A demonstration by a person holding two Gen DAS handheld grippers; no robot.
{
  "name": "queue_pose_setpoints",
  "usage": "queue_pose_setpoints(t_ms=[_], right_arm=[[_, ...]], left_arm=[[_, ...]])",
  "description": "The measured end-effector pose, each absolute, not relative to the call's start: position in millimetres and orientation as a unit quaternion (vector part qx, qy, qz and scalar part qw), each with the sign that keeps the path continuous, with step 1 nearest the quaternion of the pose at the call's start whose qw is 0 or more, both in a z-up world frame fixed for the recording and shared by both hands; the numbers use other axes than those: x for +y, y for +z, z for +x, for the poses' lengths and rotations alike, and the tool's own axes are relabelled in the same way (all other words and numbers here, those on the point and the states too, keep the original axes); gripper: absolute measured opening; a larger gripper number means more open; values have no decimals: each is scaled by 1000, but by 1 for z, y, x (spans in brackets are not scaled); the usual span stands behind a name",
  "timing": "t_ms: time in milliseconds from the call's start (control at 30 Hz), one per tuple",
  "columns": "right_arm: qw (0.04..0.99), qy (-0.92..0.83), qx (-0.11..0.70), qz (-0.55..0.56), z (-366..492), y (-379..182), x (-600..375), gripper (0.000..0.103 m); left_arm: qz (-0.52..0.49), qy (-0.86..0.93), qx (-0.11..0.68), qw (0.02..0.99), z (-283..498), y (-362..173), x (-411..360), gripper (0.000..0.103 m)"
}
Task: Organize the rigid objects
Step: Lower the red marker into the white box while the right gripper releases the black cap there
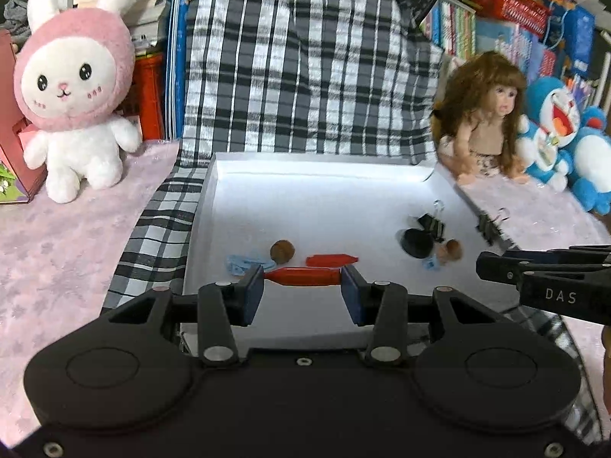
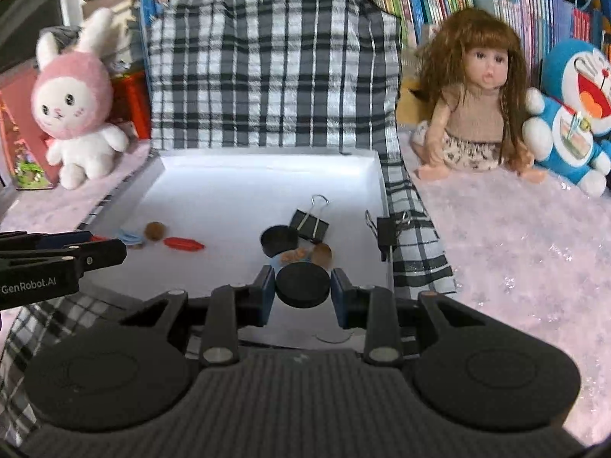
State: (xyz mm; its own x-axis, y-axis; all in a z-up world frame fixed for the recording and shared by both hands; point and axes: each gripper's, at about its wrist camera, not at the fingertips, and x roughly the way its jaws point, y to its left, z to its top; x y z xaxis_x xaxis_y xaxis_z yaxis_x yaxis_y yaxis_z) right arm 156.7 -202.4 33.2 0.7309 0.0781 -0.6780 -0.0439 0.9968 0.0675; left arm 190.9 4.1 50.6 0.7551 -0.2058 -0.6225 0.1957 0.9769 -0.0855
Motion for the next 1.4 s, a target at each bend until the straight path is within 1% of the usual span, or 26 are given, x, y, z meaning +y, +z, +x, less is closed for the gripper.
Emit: queue_pose_setpoints(t_ms=[467, 967, 1067, 1133, 1167, 1200, 1267, 1300, 1400], right_arm=[[923, 16, 383, 33, 179, 9, -204, 38], [924, 14, 383, 13, 181, 2, -200, 37], [926, 18, 376, 12, 180, 3, -199, 41], [930, 22, 366, 13, 177, 6, -199, 51], [932, 24, 361, 10, 175, 8, -199, 54], [934, 28, 355, 7, 172, 10, -198, 55], [937, 32, 347, -1, 167, 14, -196, 58], [939, 34, 342, -5, 164, 16, -196, 61], [943, 39, 329, -14, 155, 22, -195, 65]], left_arm=[[-4, -91, 346, 934, 219, 20, -4, 42], [19, -80, 338, 938, 223, 9, -8, 42], [26, -80, 335, 938, 222, 9, -10, 43], [20, -81, 338, 938, 221, 11, -9, 43], [17, -81, 338, 938, 220, 12, -8, 43], [18, -82, 336, 938, 217, 14, -8, 44], [23, -87, 326, 941, 209, 19, -8, 51], [25, -88, 320, 943, 205, 22, -7, 52], [28, -90, 310, 946, 193, 30, -5, 57]])
